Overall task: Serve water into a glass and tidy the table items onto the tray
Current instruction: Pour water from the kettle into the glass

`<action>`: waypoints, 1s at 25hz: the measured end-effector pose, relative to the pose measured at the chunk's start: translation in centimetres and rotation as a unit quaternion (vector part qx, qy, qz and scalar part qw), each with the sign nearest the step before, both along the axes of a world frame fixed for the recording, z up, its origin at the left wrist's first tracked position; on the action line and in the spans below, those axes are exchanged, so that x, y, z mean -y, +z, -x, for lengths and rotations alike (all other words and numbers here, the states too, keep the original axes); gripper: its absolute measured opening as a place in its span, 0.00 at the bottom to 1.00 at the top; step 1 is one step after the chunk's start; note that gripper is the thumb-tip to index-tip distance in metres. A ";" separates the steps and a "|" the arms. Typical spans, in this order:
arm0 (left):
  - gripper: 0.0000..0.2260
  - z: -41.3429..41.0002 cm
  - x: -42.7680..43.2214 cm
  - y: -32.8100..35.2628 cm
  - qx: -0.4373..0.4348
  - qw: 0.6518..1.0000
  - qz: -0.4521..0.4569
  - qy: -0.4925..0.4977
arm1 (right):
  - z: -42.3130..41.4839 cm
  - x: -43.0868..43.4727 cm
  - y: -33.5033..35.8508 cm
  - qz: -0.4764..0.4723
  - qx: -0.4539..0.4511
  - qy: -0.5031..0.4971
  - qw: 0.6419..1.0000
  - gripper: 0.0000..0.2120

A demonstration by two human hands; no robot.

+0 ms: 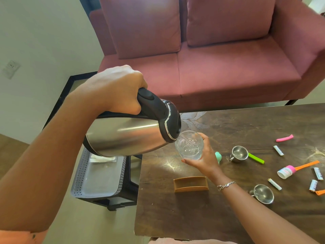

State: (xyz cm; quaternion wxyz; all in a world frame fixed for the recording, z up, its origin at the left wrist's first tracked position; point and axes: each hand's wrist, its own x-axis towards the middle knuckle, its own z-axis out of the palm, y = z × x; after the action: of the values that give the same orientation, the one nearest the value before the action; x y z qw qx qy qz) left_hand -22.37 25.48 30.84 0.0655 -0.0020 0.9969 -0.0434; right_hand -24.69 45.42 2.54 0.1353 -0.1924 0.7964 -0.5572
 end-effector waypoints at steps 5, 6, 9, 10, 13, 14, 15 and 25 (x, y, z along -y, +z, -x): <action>0.03 -0.2 0.0 0.1 0.010 1.000 0.007 -0.009 | -0.2 0.1 0.1 0.003 -0.002 -0.002 1.000 0.43; 0.04 -0.2 0.0 0.1 0.011 1.000 0.007 -0.011 | -0.3 0.1 0.1 0.005 -0.001 -0.002 1.000 0.43; 0.04 -0.3 -0.1 0.0 0.011 1.000 0.008 -0.012 | -0.4 0.1 0.1 0.002 0.002 -0.002 1.000 0.44; 0.03 -0.3 -0.2 0.0 0.011 1.000 0.009 -0.010 | -0.4 0.1 0.0 0.000 0.002 -0.002 1.000 0.44; 0.04 -0.4 -0.2 0.0 0.022 1.000 0.012 0.000 | -0.4 0.1 -0.1 -0.001 0.001 0.000 1.000 0.44; 0.03 -0.4 -0.2 0.0 0.024 1.000 0.012 0.001 | -0.4 0.1 -0.1 -0.001 0.000 0.000 1.000 0.44; 0.03 -0.4 -0.3 0.0 0.023 1.000 0.011 -0.002 | -0.5 0.1 -0.2 -0.001 -0.001 0.000 1.000 0.44; 0.02 -0.7 -0.7 -0.1 0.024 1.000 0.012 0.007 | -0.8 0.0 -0.3 0.012 0.001 0.004 1.000 0.43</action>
State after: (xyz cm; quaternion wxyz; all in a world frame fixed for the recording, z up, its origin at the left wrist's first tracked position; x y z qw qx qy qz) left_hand -21.71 26.20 30.78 0.0895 -0.0089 0.9945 -0.0545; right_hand -23.89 45.46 2.28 0.1353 -0.1966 0.7886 -0.5667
